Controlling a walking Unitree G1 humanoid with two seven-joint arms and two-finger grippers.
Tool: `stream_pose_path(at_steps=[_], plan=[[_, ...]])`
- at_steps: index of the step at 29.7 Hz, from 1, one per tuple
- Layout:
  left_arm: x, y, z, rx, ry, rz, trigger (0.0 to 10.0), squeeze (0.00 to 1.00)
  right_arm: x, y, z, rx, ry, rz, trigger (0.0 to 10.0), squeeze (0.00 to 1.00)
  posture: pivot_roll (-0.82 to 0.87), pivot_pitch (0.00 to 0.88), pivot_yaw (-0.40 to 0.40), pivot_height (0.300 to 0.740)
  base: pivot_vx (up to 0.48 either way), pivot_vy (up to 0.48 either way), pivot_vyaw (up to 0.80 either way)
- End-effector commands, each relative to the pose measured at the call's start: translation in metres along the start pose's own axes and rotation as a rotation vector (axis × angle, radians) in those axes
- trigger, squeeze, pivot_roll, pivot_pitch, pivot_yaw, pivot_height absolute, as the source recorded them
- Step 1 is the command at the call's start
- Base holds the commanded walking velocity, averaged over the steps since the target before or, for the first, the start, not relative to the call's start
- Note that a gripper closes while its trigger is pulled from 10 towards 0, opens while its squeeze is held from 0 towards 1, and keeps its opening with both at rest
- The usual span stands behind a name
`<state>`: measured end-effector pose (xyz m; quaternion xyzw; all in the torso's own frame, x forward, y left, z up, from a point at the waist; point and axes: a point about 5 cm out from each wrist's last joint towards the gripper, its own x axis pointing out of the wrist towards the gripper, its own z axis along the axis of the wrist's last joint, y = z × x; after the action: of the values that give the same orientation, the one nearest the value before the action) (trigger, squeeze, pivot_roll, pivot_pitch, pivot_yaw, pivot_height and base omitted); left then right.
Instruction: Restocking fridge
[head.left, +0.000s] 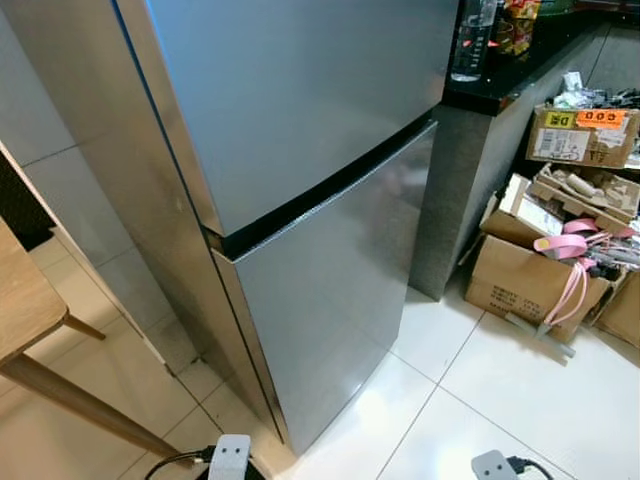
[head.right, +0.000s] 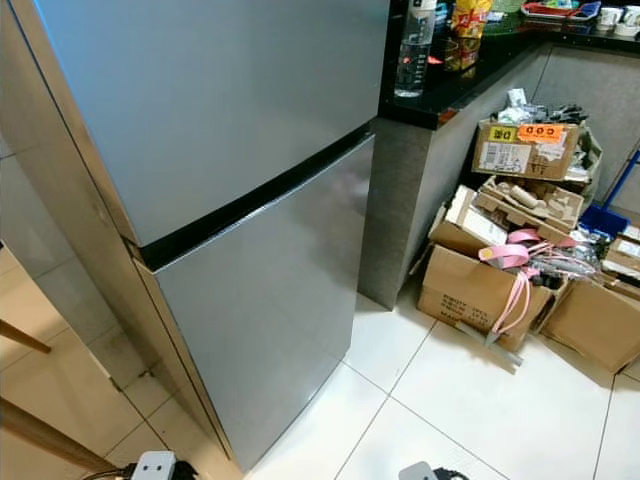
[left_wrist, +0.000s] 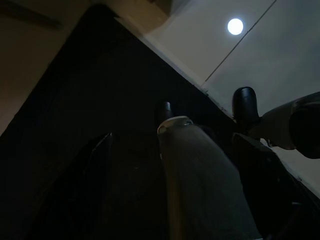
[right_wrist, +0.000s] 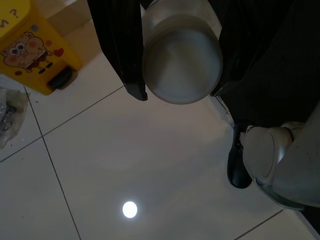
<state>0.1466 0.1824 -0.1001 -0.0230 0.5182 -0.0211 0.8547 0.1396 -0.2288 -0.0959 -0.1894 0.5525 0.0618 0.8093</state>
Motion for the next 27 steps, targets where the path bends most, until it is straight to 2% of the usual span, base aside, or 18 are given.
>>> stream_pose_path(at_steps=[1,3,6,8,10,12,14,17,19,23,25,26,27], plan=[[-0.001,0.007,0.004,-0.022,-0.031,0.030,10.0,0.00,0.000,-0.001,0.001,0.011,-0.007,-0.003,10.0,0.00,-0.15,0.000,0.025,0.740,0.000,0.000,0.00],[-0.001,0.008,0.007,-0.034,-0.044,0.035,10.0,0.00,0.000,-0.001,0.001,0.011,-0.008,-0.003,10.0,0.00,-0.15,0.000,0.025,0.740,0.000,0.000,0.00],[0.000,0.010,0.030,-0.061,-0.146,0.045,10.0,0.00,0.000,-0.001,0.001,0.018,-0.013,0.003,10.0,0.00,-0.15,0.000,0.022,0.740,0.000,0.000,0.00],[0.000,0.010,0.036,-0.073,-0.171,0.048,10.0,0.00,0.000,-0.001,0.001,0.018,-0.014,0.005,10.0,0.00,-0.15,0.000,0.022,0.740,0.000,0.000,0.00],[-0.001,0.012,0.066,-0.150,-0.298,0.037,10.0,0.00,0.000,-0.001,0.001,0.015,-0.016,0.008,10.0,0.00,-0.15,0.000,0.019,0.740,0.000,0.000,0.00],[-0.002,0.012,0.068,-0.156,-0.307,0.035,10.0,0.00,0.000,-0.001,0.001,0.015,-0.016,0.008,10.0,0.00,-0.15,0.000,0.019,0.740,0.000,0.000,0.00],[-0.003,0.012,0.080,-0.197,-0.360,0.015,10.0,0.00,0.000,-0.001,0.002,0.013,-0.018,0.008,10.0,0.00,-0.15,0.000,0.019,0.740,0.000,0.000,0.00],[-0.008,0.016,0.105,-0.241,-0.474,-0.041,10.0,0.00,0.000,-0.001,0.003,0.008,-0.020,0.009,10.0,0.00,-0.15,0.000,0.019,0.740,0.000,0.000,0.00],[-0.010,0.017,0.111,-0.238,-0.504,-0.059,10.0,0.00,0.000,-0.001,0.003,0.007,-0.021,0.010,10.0,0.00,-0.15,0.000,0.019,0.740,0.000,0.000,0.00],[-0.019,0.021,0.135,-0.267,-0.637,-0.193,10.0,0.00,0.000,-0.001,0.003,0.005,-0.020,0.011,10.0,0.00,-0.14,0.000,0.016,0.740,0.000,0.000,0.00],[-0.020,0.022,0.137,-0.268,-0.644,-0.202,10.0,0.00,0.000,-0.001,0.003,0.005,-0.020,0.011,10.0,0.00,-0.14,0.000,0.016,0.740,0.000,0.000,0.00],[-0.025,0.025,0.147,-0.248,-0.702,-0.261,10.0,0.00,0.000,0.000,0.002,0.004,-0.017,0.012,10.0,0.00,-0.13,0.000,0.013,0.740,0.000,0.000,0.00],[-0.027,0.026,0.149,-0.242,-0.719,-0.278,10.0,0.00,0.000,0.000,0.002,0.003,-0.016,0.013,10.0,0.00,-0.13,0.000,0.013,0.740,0.000,0.000,0.00]])
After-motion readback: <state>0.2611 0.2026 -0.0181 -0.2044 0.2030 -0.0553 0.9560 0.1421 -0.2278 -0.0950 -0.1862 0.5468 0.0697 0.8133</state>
